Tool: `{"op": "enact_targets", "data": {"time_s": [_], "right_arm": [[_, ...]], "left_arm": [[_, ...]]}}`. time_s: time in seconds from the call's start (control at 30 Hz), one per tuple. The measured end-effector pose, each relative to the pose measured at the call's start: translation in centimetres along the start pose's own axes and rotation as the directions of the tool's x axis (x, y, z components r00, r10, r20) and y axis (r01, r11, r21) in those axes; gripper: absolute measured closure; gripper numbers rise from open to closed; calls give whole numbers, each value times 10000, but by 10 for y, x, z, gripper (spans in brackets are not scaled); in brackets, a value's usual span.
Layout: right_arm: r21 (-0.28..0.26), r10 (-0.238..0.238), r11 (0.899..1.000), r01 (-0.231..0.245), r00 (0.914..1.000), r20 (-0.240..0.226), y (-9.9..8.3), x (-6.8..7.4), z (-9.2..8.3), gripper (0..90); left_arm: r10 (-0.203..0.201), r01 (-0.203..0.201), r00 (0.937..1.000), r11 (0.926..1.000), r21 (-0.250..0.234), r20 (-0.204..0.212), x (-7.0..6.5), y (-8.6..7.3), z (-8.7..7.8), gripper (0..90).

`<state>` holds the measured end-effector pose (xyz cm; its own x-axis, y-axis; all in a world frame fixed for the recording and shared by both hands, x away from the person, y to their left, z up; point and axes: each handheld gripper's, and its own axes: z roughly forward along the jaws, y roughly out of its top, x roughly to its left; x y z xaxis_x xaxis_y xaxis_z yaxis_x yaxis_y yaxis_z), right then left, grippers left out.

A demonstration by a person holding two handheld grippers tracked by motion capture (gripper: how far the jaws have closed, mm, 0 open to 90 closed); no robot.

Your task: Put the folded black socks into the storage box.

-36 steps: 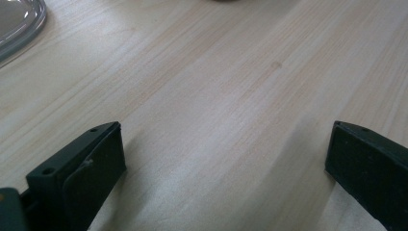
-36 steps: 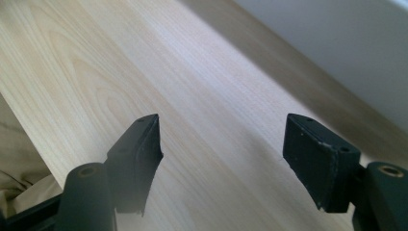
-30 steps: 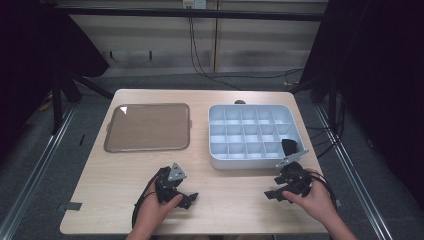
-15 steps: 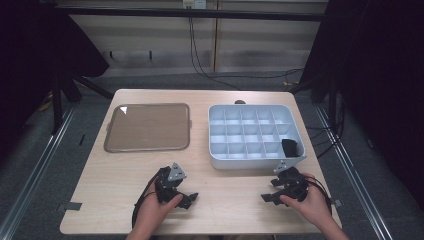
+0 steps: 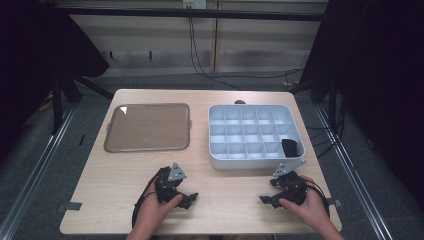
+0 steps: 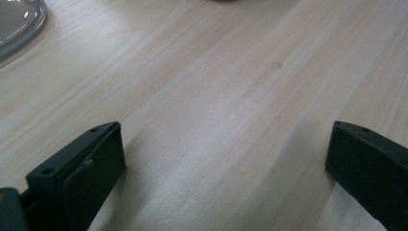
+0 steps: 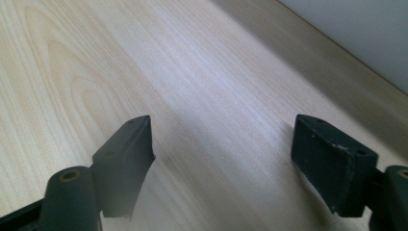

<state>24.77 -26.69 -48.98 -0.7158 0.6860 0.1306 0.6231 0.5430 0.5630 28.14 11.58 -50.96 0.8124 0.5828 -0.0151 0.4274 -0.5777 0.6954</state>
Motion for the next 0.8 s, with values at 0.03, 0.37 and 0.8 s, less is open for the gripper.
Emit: {"op": "enact_targets", "data": {"time_s": [0.03,0.37,0.8], "right_arm": [[-22,55,10000,-55,10000,30,-1,1,0,211],[-662,-423,9968,447,9984,375,-10,6,3,186],[-1325,-743,9877,826,9950,666,-19,8,5,179]], "left_arm": [[1,-1,10000,10000,-2,1,0,0,0,0],[-2,2,10000,10000,-2,0,0,0,0,0],[-3,3,10000,10000,-5,0,0,0,0,0]]}}
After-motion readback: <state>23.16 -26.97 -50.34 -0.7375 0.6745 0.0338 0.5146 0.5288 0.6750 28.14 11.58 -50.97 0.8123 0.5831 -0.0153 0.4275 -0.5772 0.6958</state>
